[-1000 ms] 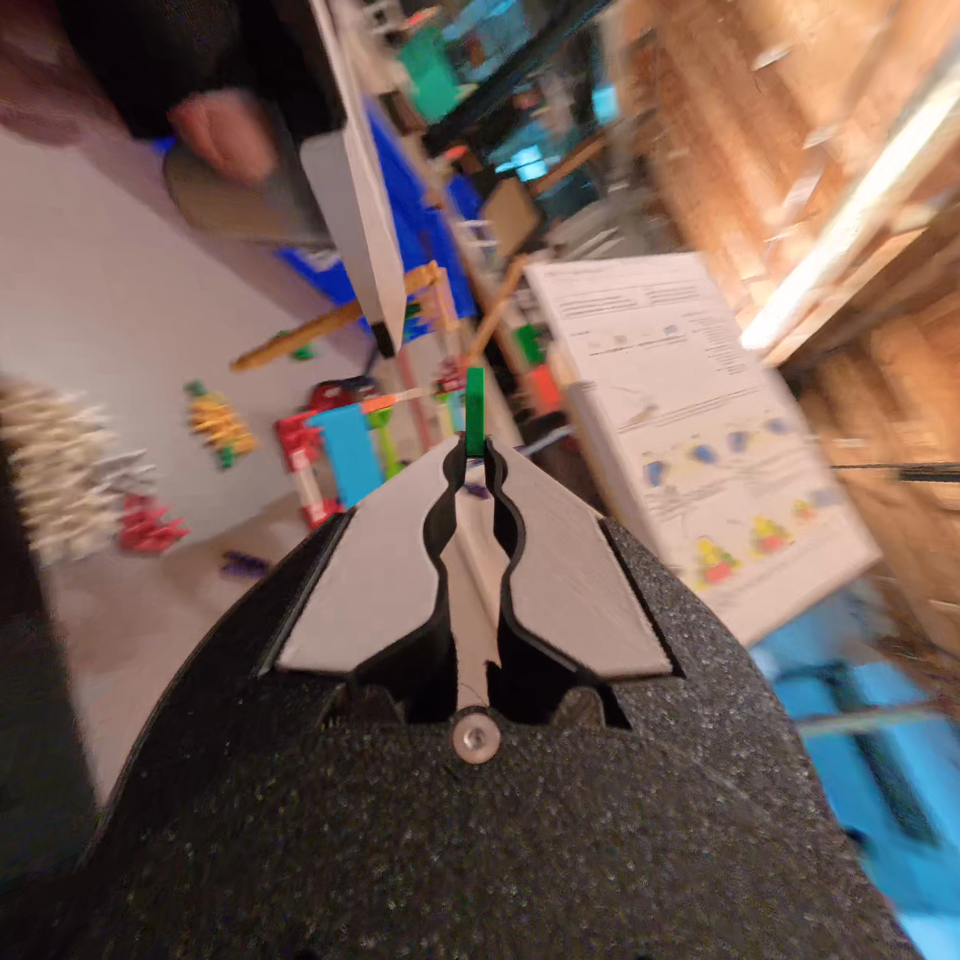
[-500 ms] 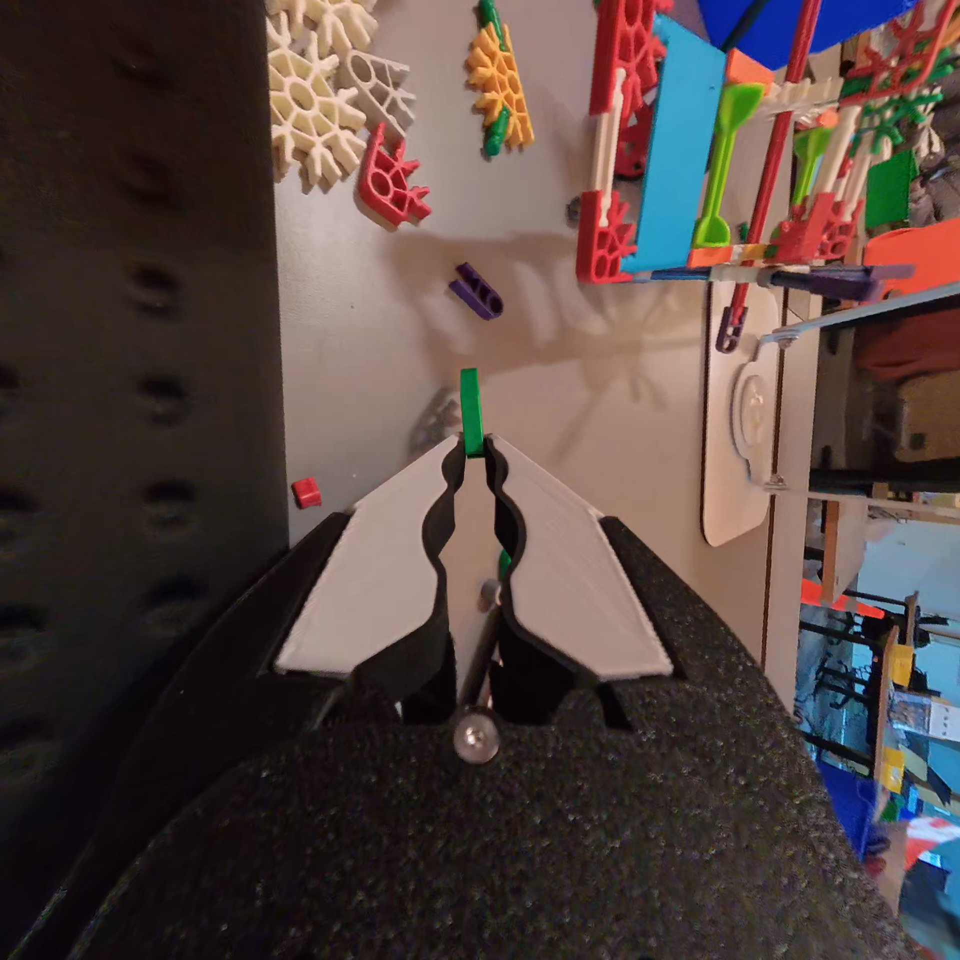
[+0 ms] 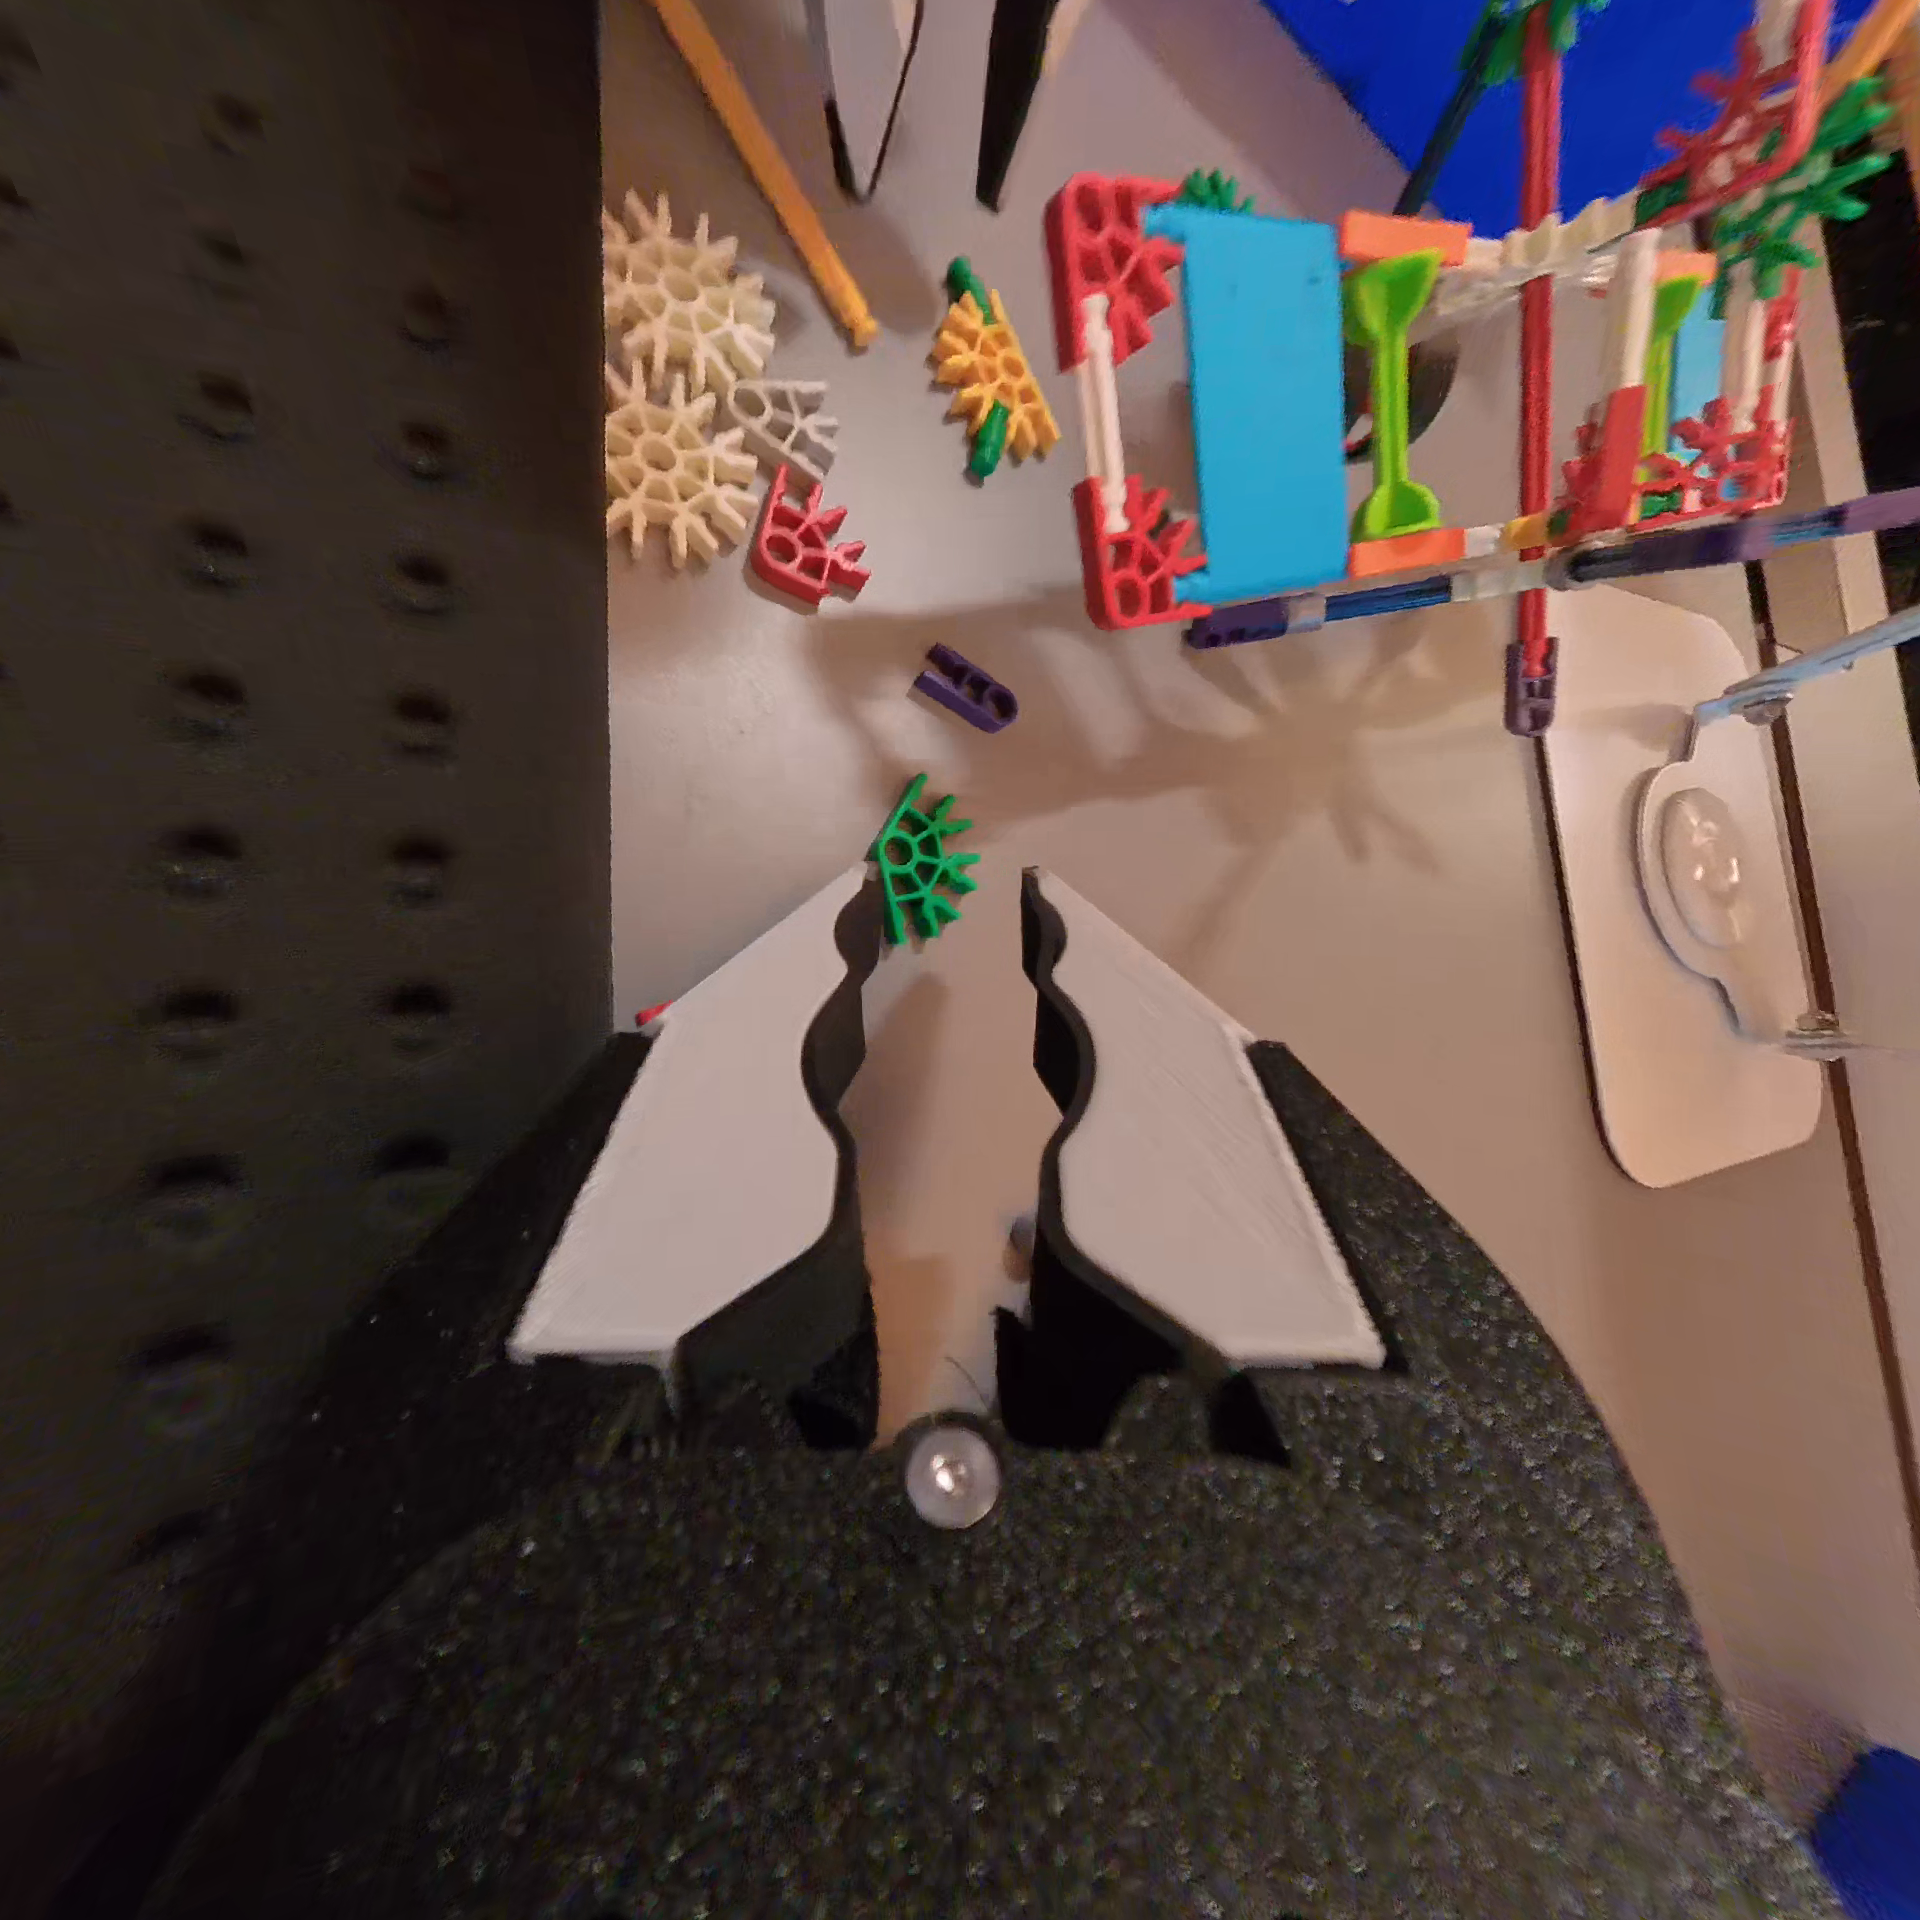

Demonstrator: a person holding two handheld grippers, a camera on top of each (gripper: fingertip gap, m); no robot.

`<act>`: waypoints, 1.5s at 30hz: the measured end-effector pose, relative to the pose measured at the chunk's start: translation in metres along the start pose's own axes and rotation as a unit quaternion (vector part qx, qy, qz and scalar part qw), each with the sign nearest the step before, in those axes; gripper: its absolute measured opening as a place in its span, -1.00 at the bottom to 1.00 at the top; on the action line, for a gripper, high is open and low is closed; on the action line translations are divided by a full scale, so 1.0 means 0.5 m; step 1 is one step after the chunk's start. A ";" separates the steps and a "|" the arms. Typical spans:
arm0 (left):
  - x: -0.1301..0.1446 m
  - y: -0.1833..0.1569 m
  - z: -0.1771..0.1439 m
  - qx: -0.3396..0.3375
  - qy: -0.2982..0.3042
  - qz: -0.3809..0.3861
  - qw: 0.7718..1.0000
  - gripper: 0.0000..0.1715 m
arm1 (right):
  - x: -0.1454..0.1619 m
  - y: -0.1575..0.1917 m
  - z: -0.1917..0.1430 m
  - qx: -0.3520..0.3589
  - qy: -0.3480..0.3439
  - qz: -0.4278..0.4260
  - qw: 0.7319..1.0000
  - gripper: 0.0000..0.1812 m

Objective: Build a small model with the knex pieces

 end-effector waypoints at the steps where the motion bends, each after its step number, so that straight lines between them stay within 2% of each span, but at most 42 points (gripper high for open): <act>1: 0.000 0.002 0.003 -0.001 0.002 0.002 1.000 -0.66 | -0.001 -0.005 -0.003 0.001 -0.010 0.011 1.000 -0.71; 5: 0.002 0.011 0.019 -0.002 0.006 0.005 1.000 -0.74 | -0.002 -0.013 -0.011 0.004 -0.038 0.032 0.999 -0.71; 9: 0.006 0.008 0.029 0.016 -0.004 0.005 1.000 -0.99 | 0.000 -0.012 -0.010 0.011 -0.048 0.028 0.998 -0.71; 11: 0.008 0.004 0.031 0.020 -0.005 0.006 1.000 -0.99 | 0.002 -0.013 -0.010 0.012 -0.052 0.030 0.998 -0.71; 13: 0.010 0.006 0.018 0.008 -0.020 -0.003 1.000 -0.90 | 0.002 -0.018 -0.014 0.015 -0.060 0.036 0.997 -0.71; 17: 0.004 0.014 -0.061 -0.034 -0.057 -0.010 0.998 -0.73 | -0.018 -0.043 -0.038 0.022 -0.094 0.060 0.994 -0.71; 21: -0.032 0.052 -0.166 -0.131 -0.109 0.006 0.985 -0.72 | -0.066 -0.096 -0.061 0.041 -0.119 0.081 0.989 -0.71; 24: -0.062 0.103 -0.212 -0.202 -0.154 0.005 0.967 -0.66 | -0.122 -0.153 -0.064 0.045 -0.135 0.099 0.985 -0.72; 28: -0.082 0.170 -0.209 -0.190 -0.205 -0.007 0.960 -0.58 | -0.199 -0.222 -0.025 0.002 -0.142 0.120 0.983 -0.72; 33: -0.078 0.230 -0.171 -0.179 -0.194 -0.021 0.964 -0.53 | -0.262 -0.280 0.079 -0.054 -0.102 0.107 0.988 -0.71; 38: -0.088 0.249 -0.147 -0.126 -0.220 -0.009 0.967 -0.77 | -0.266 -0.310 0.166 -0.076 -0.052 0.087 0.992 -0.72; 41: -0.093 0.258 -0.135 -0.112 -0.226 -0.003 0.968 -0.93 | -0.268 -0.310 0.185 -0.109 -0.055 0.081 0.989 -0.84; 45: -0.090 0.269 -0.131 -0.090 -0.241 0.001 0.966 -0.97 | -0.266 -0.309 0.189 -0.118 -0.065 0.051 0.990 -0.92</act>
Point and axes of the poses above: each gripper's, where its closed fingertips meet, z out along the fingers, x out of its underside, y = z × x across the jaws, the point moved 10 cm from there along -z, back along the fingers, and after that the axes turned 14 degrees about z, right-handed, at the moved point
